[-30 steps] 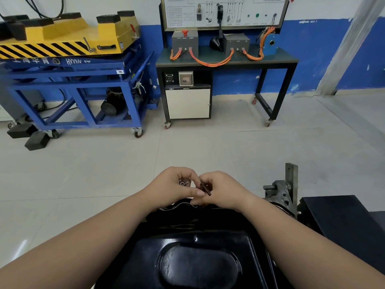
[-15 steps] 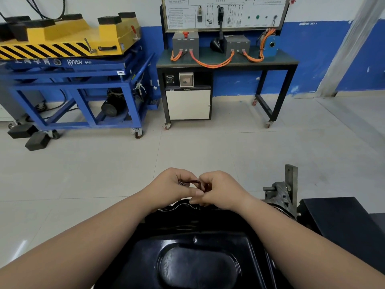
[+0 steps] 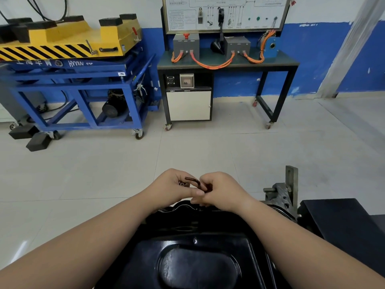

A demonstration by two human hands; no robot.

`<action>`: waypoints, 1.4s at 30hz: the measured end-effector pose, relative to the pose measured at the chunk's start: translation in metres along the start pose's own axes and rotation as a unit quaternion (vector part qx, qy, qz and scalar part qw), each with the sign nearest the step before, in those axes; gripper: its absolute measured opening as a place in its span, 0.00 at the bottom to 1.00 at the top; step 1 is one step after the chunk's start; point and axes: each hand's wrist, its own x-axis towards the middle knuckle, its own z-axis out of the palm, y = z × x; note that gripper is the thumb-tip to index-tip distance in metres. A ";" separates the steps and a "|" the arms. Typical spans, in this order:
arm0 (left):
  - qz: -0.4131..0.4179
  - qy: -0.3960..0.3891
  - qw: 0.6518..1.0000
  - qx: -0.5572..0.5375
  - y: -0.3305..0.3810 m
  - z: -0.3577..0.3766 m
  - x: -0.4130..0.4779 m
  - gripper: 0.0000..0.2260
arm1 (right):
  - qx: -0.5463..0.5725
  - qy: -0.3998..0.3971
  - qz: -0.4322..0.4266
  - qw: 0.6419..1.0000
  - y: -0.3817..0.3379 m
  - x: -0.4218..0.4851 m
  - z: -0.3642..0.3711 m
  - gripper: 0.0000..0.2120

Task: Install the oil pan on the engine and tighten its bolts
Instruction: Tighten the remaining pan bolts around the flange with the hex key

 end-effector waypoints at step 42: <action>-0.059 -0.089 0.978 -0.179 -0.011 -0.011 -0.006 0.13 | 0.089 -0.045 0.017 0.995 -0.001 -0.004 -0.002 0.10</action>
